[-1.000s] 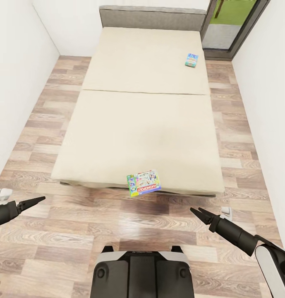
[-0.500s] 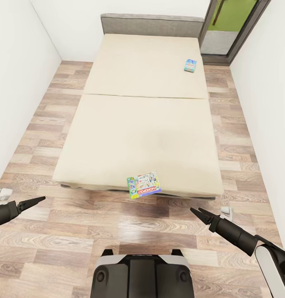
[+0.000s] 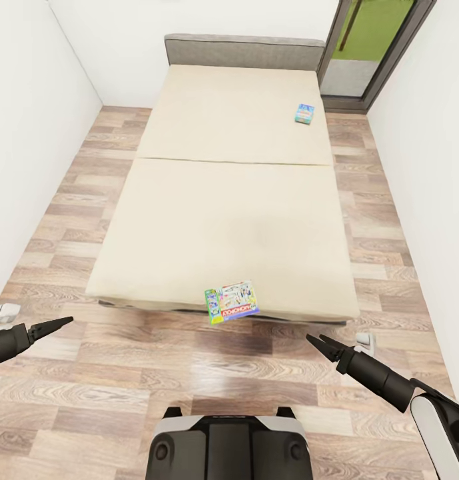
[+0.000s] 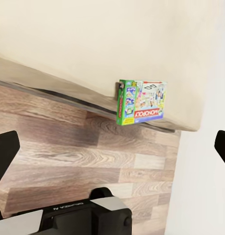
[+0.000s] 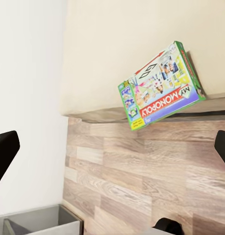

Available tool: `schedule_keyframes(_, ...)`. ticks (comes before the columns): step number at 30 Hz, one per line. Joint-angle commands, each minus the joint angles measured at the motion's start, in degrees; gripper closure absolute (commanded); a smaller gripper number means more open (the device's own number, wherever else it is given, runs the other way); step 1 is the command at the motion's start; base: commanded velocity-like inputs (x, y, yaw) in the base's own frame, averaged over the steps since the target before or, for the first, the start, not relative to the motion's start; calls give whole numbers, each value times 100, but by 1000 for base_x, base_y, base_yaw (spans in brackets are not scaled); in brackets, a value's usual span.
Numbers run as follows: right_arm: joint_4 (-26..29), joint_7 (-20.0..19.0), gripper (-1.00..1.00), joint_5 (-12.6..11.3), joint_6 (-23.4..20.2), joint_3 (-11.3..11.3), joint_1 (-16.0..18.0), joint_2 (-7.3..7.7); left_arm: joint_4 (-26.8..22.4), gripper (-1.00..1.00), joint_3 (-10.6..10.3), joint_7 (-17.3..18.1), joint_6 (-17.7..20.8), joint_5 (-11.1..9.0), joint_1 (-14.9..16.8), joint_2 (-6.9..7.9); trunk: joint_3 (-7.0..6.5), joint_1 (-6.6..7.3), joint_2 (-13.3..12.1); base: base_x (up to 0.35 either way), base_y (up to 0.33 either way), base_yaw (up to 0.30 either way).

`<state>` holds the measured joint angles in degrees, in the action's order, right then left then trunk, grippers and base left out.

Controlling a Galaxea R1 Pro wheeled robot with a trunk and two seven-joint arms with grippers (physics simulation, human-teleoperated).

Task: Put all the toys in the child's room - the three board games (two on the bed and one on the table), the two jigsaw puzzles on the table, and the tennis ball on the table - inside the toy box on the table in the child's room.

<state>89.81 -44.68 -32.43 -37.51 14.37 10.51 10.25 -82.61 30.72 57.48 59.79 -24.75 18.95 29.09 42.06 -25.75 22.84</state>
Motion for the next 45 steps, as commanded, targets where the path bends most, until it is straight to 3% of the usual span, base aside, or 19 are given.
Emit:
schedule_keyframes(1, 1, -5, -100, -27, -38, 5, 3, -5, 0, -100, 4, 27, 21, 15, 3, 1, -4, -4, 8, 0, 0, 0)
schedule_keyframes(18, 1, 4, -100, 7, -37, 5, 3, -134, -1, -100, 4, 27, 21, 15, 3, 0, -166, -4, 8, 0, 0, 0)
schedule_keyframes(45, -5, 2, -100, 16, -37, 5, 2, -146, -1, -100, -13, 27, 21, 15, 3, 0, -424, -4, 8, 0, 0, 0)
